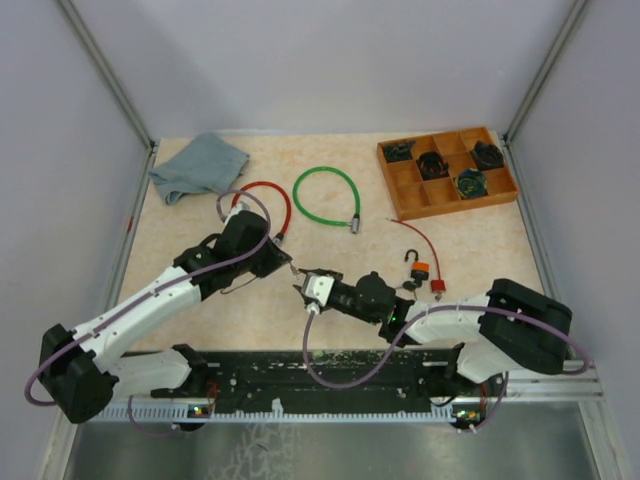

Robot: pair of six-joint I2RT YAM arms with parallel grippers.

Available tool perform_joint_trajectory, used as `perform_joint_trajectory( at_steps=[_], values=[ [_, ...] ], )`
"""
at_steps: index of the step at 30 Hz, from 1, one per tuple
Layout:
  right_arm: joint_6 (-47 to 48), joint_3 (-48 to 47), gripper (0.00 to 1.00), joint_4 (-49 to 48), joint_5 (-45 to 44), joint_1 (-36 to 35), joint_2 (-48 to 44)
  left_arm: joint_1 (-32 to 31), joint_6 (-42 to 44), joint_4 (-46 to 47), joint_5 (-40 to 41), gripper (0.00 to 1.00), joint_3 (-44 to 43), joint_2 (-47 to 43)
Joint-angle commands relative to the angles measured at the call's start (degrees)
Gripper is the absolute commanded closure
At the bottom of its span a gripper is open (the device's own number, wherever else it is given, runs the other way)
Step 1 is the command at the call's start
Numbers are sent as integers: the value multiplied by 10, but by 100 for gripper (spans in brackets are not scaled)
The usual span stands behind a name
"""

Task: Unlock with the key
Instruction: Pick up the key from the center of the board.

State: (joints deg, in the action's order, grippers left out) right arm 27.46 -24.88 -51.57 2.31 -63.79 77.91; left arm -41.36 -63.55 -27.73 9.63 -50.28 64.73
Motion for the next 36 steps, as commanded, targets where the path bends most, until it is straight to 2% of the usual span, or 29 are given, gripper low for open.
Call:
perform_joint_trajectory(
  at_steps=[1, 11, 20, 27, 32, 34, 36],
  values=[
    [25, -36, 61, -104, -56, -16, 35, -10, -38, -19, 27, 100, -20, 1],
    [21, -61, 67, -138, -103, -27, 103, -15, -60, -25, 40, 100, -14, -7],
    [13, -55, 75, -149, -137, -39, 113, -16, -73, -25, 59, 100, -3, -28],
    [-1, -60, 86, -163, -151, -41, 119, -19, -72, -25, 51, 100, -4, -23],
    [-20, -61, 99, -173, -169, -41, 124, -19, -63, -25, 50, 100, -4, -24],
    [-32, -59, 100, -174, -179, -41, 124, -20, -52, -25, 53, 95, -4, -29],
    [-49, -53, 100, -179, -190, -41, 122, -20, -31, -17, 58, 85, 0, -35]
  ],
)
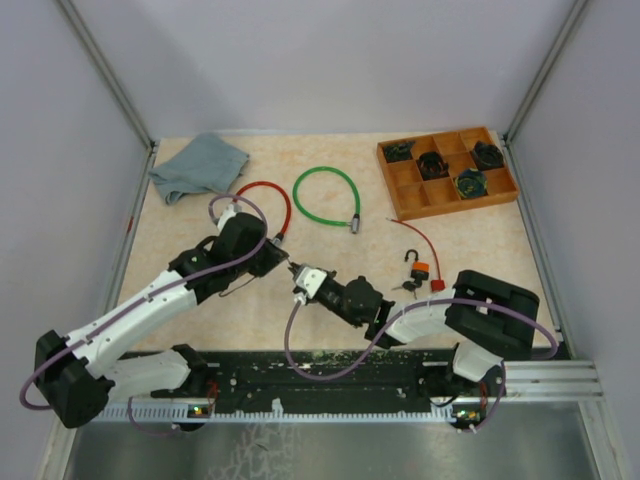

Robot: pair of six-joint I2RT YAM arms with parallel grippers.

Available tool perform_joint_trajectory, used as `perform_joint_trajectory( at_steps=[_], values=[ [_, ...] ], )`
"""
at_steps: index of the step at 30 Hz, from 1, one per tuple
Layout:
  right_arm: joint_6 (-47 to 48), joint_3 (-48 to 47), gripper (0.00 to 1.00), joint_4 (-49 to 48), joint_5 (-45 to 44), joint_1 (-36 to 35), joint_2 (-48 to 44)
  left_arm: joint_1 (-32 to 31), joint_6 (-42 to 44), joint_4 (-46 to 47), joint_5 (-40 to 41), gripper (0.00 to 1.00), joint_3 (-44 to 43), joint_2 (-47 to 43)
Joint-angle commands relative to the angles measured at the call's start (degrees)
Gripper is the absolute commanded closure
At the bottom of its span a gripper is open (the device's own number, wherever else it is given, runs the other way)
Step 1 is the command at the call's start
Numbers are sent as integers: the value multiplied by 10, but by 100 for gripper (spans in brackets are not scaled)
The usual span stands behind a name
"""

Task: Unlock with the key
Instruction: Pick up the key from the center of the board.

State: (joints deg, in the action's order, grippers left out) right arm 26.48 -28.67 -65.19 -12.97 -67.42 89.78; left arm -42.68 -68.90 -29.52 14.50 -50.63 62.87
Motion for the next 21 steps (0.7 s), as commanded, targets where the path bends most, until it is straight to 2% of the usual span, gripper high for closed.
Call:
perform_joint_trajectory(
  at_steps=[1, 4, 9, 13, 16, 19, 21],
  values=[
    [-51, -11, 100, -46, -42, -4, 2, -7, 33, 3, 14, 78, 5, -20],
    [-89, 0, 100, -52, -44, -1, -3, -7, 71, 8, 25, 54, 11, -30],
    [-192, 31, 100, -80, -27, 23, -21, -7, 147, 5, 51, 33, 3, -30],
    [-310, 73, 100, -141, 23, 72, -38, -4, 205, 0, 59, 23, -18, -15],
    [-362, 101, 100, -198, 47, 92, -33, 3, 230, -1, 48, 18, -32, -3],
    [-425, 120, 100, -255, 75, 117, -19, 16, 254, 46, -17, 18, -23, -6],
    [-473, 131, 100, -304, 90, 134, -3, 18, 265, 123, -72, 18, 7, -22]
  ],
)
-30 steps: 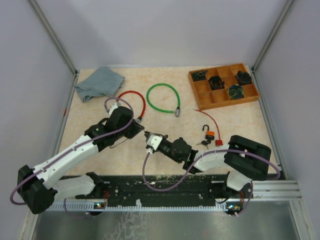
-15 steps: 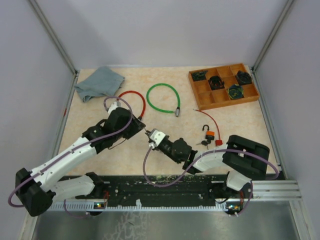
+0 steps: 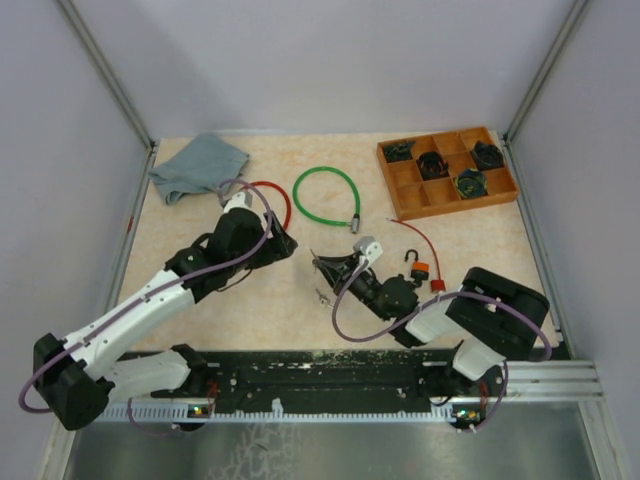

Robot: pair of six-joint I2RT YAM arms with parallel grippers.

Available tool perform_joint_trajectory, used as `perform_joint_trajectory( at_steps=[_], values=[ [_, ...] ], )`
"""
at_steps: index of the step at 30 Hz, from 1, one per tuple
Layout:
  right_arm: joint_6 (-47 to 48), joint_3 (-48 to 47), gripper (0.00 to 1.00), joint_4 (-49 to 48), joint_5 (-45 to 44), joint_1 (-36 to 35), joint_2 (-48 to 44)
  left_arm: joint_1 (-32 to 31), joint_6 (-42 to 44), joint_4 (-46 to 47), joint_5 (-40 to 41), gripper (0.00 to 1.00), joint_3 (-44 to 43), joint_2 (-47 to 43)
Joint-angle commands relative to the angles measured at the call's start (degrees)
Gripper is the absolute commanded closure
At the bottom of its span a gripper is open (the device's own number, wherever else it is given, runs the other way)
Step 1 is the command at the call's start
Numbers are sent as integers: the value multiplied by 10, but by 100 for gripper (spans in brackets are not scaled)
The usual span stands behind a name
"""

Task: Unlock with the key
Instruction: Pick up the key from the center of the board, then pick up the lock from the center of the board.

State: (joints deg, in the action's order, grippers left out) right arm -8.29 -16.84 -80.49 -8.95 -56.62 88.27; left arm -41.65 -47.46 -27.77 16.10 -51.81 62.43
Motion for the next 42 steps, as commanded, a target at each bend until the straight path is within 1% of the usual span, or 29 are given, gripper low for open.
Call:
perform_joint_trajectory(
  at_steps=[1, 2, 3, 5, 13, 15, 18, 22, 26, 29, 34, 37, 40, 42],
  values=[
    [-137, 17, 100, -174, 53, 29, 19, 8, 54, 130, -110, 18, 35, -30],
    [-144, 20, 100, -182, 54, 30, 23, 8, 55, 178, -127, 18, 56, -42],
    [-147, 16, 100, -177, 59, 31, 21, 9, 56, 206, -138, 18, 80, -59],
    [-157, 12, 100, -164, 69, 31, 13, 9, 58, 251, -149, 17, 101, -77],
    [-176, -3, 100, -161, 86, 31, 3, 12, 57, 354, -195, 18, 152, -97],
    [-179, 2, 100, -165, 80, 33, -1, 18, 60, 352, -192, 18, 145, -89],
    [-175, 13, 100, -146, 64, 41, -14, 34, 79, 303, -188, 17, 107, -55],
    [-161, 32, 100, -120, 60, 49, -39, 59, 110, 194, -195, 17, 37, 11],
    [-140, 45, 100, -76, 49, 51, -78, 89, 148, 105, -192, 17, -26, 78],
    [-133, 52, 100, -60, 47, 53, -93, 114, 175, 69, -183, 16, -65, 133],
    [-137, 73, 100, -70, 55, 63, -115, 146, 221, 9, -181, 16, -167, 249],
    [-127, 73, 100, -14, 64, 67, -156, 148, 264, -56, -170, 16, -241, 323],
    [-109, 75, 100, 40, 63, 67, -196, 148, 306, -140, -151, 16, -319, 395],
    [-96, 75, 100, 70, 57, 67, -209, 148, 330, -191, -125, 16, -360, 433]
  ],
)
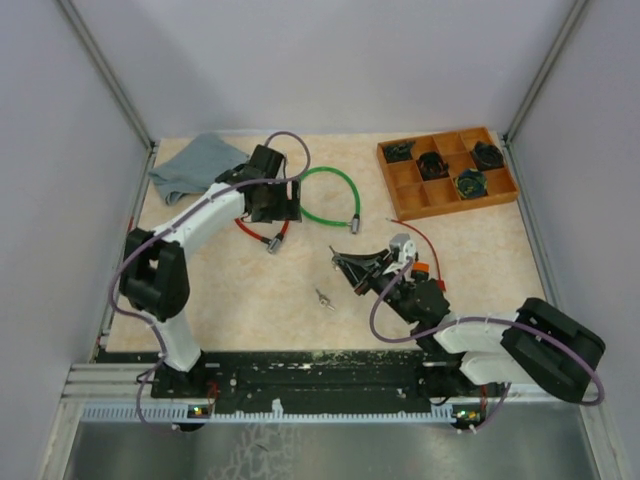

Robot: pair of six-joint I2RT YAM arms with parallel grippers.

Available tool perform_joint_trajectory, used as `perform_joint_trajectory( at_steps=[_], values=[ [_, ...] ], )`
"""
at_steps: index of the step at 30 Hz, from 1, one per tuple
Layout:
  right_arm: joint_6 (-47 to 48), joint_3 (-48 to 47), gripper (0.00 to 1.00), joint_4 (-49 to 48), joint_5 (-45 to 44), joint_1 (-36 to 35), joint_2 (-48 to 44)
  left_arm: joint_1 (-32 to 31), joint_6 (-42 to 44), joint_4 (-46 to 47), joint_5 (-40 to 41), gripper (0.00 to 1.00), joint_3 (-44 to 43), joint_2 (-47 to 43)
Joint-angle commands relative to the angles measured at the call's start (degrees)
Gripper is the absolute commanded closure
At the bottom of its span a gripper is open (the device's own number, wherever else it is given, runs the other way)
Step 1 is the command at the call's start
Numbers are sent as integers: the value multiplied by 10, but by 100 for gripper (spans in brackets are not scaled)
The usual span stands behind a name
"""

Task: Unlock with the key
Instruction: Pick up the lock from the center of the board.

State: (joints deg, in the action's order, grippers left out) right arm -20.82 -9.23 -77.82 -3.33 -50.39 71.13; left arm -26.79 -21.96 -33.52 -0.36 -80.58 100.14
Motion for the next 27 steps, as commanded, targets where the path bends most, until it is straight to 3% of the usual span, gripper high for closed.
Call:
perform_joint_trajectory(
  at_steps=[1, 8, 14, 18, 27],
  values=[
    [33, 0, 100, 47, -2, 6, -40, 0, 87, -147, 46, 16, -87, 69],
    [35, -5, 100, 49, 9, 6, -28, 4, 152, -200, 65, 17, -164, 150],
    [31, -2, 100, 32, 10, 5, -16, 16, 172, -195, 56, 21, -178, 190],
    [27, -2, 100, 30, 11, 6, -9, 25, 181, -197, 27, 31, -191, 216],
    [27, -9, 100, 42, 16, 5, -1, 26, 170, -178, -5, 33, -158, 230]
  ],
)
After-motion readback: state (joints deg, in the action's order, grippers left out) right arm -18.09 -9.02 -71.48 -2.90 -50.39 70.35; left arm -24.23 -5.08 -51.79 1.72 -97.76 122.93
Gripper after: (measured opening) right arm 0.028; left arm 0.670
